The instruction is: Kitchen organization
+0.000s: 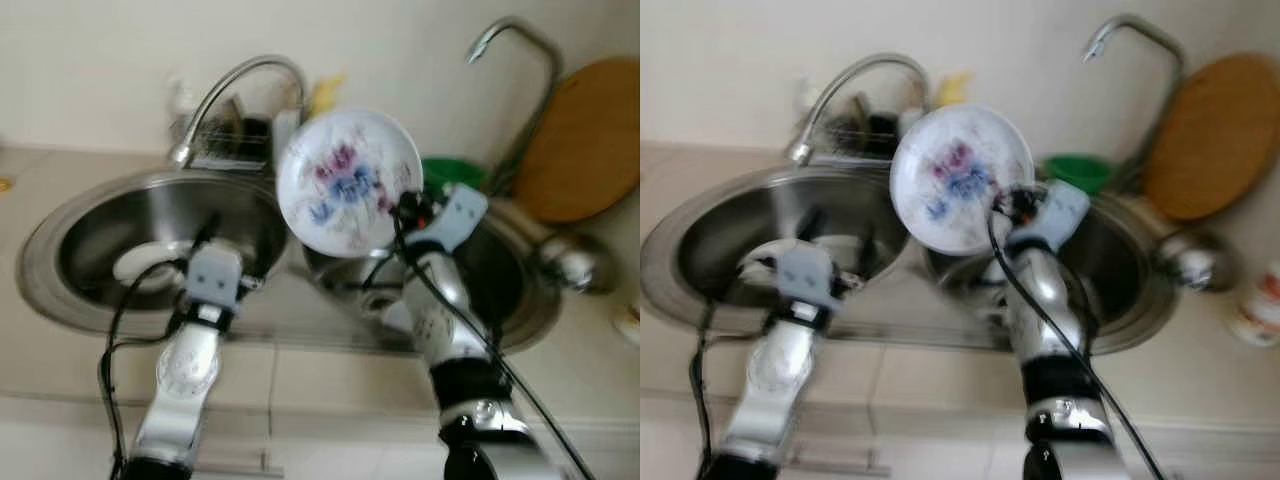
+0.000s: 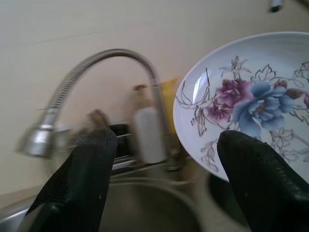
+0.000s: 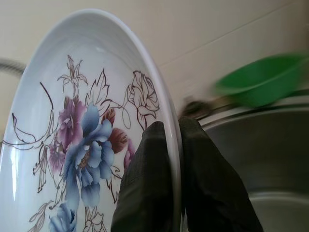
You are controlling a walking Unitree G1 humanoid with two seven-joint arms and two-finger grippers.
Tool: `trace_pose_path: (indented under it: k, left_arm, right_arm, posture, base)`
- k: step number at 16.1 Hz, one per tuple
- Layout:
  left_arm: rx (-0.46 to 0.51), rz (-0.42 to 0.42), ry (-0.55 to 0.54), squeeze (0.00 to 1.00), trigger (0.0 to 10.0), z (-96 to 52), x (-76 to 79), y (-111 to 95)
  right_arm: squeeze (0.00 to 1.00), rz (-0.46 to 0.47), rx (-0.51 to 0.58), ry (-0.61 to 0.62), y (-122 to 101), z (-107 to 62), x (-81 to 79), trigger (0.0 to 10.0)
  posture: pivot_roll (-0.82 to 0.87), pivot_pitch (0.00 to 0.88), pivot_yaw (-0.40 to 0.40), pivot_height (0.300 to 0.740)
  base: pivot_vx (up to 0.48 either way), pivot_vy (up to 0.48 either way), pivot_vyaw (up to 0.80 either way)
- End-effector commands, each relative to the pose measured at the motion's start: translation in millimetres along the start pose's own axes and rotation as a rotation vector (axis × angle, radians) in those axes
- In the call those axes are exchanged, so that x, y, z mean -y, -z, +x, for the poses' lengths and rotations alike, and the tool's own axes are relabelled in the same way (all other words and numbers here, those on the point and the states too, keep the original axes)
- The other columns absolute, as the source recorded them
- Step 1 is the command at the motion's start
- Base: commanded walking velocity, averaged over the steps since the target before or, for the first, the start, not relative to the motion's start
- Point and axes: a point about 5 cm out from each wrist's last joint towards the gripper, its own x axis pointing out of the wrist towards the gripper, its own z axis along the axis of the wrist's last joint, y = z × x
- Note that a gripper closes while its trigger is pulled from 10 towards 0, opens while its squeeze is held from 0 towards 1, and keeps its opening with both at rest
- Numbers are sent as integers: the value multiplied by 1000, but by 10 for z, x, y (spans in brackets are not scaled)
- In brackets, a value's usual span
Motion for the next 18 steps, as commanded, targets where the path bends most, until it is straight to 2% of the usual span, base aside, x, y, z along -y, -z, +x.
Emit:
trace_pose_path:
  k: [1, 4, 7, 8, 9, 10, 11, 13, 14, 18]
  left_arm:
    - [12, 17, -7, 0, 10000, 3, -51, -29]
    - [13, 17, -9, 0, 10000, 0, -54, -32]
    - [10, 16, -11, 0, 10000, -9, -51, -28]
    - [9, 16, -10, 0, 10000, -10, -48, -25]
    - [11, 15, -10, 0, 10000, -6, -43, -27]
    - [11, 16, -10, 0, 10000, -5, -43, -27]
    - [12, 17, -12, 0, 10000, -3, -50, -29]
    - [13, 18, -13, 0, 10000, -1, -54, -30]
    - [12, 19, -14, 0, 10000, -9, -59, -27]
    - [11, 19, -18, 0, 10000, -10, -55, -29]
  right_arm:
    - [0, 1, 40, 7, -67, 23, -47, 10000]
    - [0, -63, 42, 76, -91, 54, 55, 10000]
    - [0, -191, -8, 7, -35, 77, -25, 10000]
    - [0, -275, -32, -19, 3, 85, -47, 10000]
    - [0, -404, -4, -20, -13, 95, -32, 10000]
    - [0, -450, 3, -29, -19, 101, -32, 10000]
    - [0, -545, 0, -38, -19, 121, -20, 10000]
    - [0, -666, -7, -56, -13, 146, -9, 10000]
    - [0, -768, -54, -73, 10, 191, 40, 10000]
    - [0, -821, -105, -78, 39, 221, 96, 10000]
  posture:
    - [30, 0, -72, 740]
    - [33, 0, -76, 740]
    - [31, 0, -77, 740]
    - [28, 0, -78, 740]
    - [32, 0, -81, 740]
    - [32, 0, -81, 740]
    - [32, 0, -81, 740]
    - [32, 0, -83, 740]
    - [32, 0, -84, 740]
    - [36, 0, -89, 740]
  base:
    - [0, 0, -569]
    - [0, 0, 0]
    - [0, 0, 0]
    - [0, 0, 0]
    - [0, 0, 0]
    - [0, 0, 0]
    - [0, 0, 0]
    - [0, 0, 0]
    - [0, 0, 0]
    - [0, 0, 0]
